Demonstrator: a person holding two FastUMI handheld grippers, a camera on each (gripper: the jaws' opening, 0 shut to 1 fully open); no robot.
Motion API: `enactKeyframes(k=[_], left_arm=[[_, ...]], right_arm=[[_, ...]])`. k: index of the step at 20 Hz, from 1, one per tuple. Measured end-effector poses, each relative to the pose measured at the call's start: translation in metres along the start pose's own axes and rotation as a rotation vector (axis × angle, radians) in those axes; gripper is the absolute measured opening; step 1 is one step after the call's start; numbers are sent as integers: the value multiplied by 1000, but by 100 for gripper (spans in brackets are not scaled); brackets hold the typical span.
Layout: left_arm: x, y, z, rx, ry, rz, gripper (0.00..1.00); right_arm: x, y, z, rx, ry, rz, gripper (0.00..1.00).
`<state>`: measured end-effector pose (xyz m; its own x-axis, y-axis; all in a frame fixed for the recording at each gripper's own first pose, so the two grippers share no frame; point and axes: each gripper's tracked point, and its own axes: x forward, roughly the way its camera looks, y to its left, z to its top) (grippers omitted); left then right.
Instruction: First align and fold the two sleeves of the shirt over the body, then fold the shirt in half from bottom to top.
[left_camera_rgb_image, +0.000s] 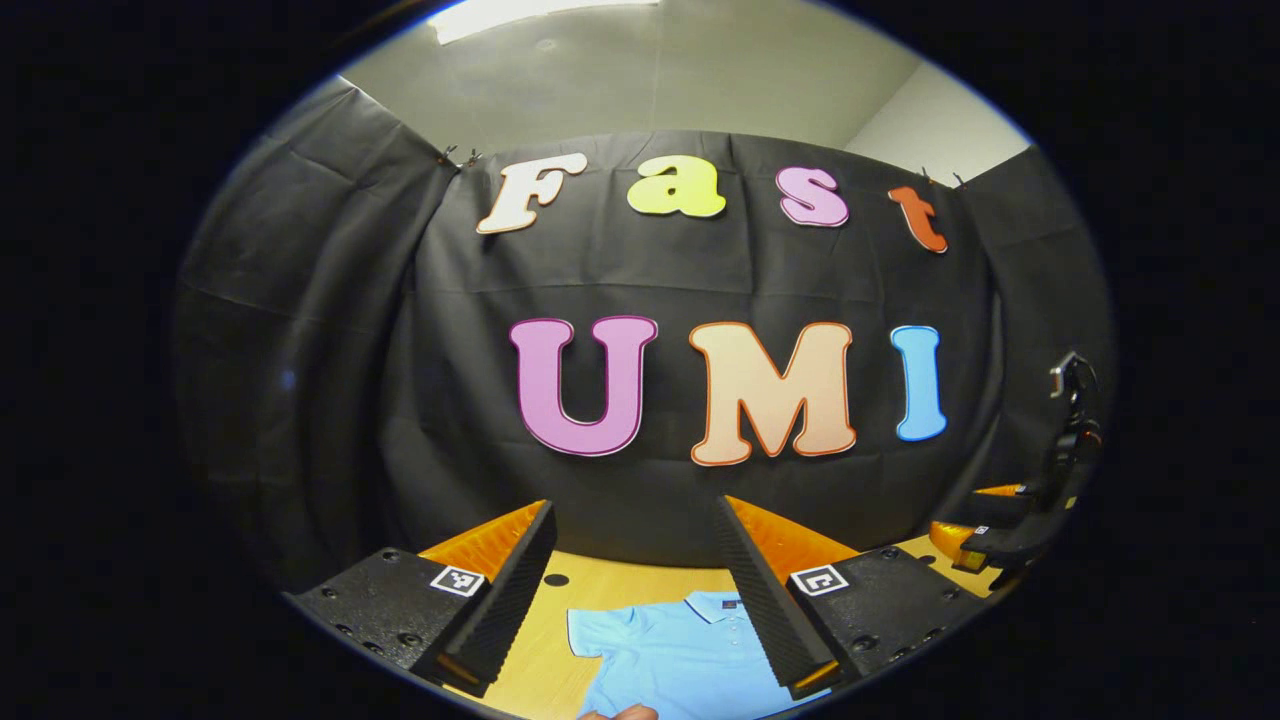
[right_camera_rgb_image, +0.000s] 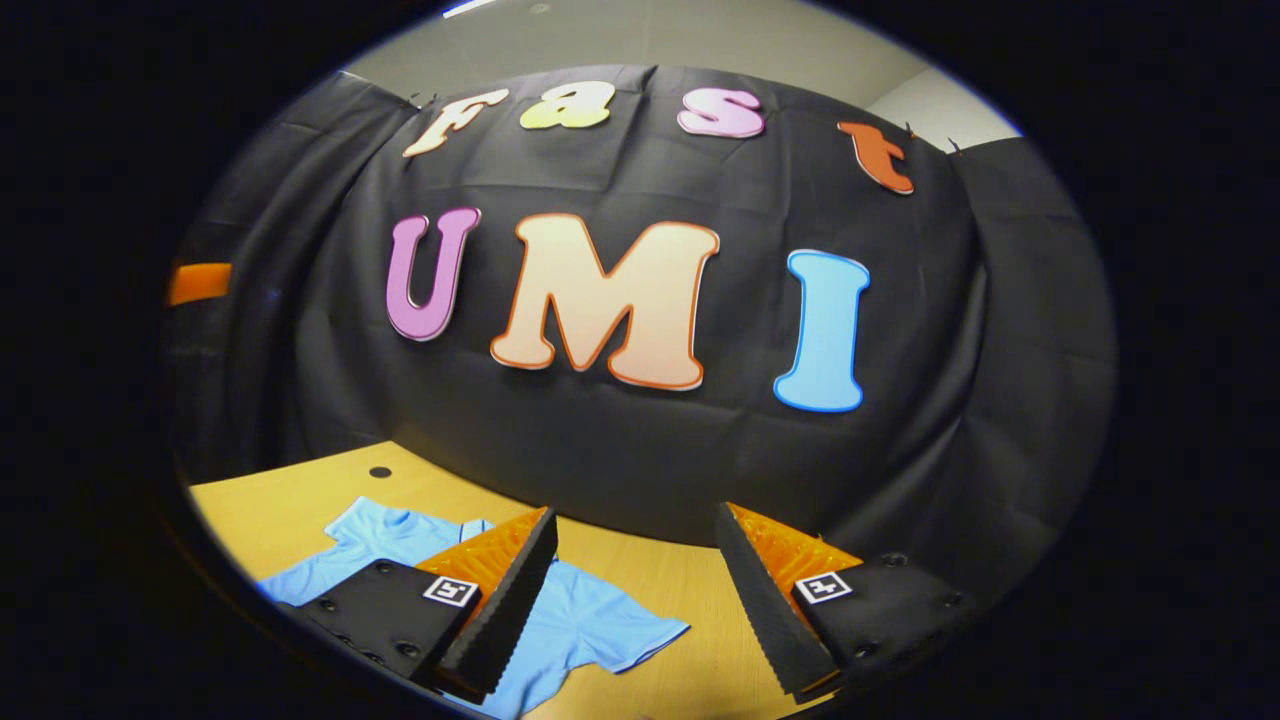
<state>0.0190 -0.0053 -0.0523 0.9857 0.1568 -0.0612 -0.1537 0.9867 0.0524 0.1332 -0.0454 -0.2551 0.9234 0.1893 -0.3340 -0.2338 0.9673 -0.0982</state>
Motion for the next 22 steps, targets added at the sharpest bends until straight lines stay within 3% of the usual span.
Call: enactKeyframes(k=[13,22], left_arm=[[7,7,-31,80,128,118,95],[17,5,-60,76,210,143,95]], right_arm=[[95,-9,-151,60,266,57,99],[120,-13,-245,65,461,40,99]])
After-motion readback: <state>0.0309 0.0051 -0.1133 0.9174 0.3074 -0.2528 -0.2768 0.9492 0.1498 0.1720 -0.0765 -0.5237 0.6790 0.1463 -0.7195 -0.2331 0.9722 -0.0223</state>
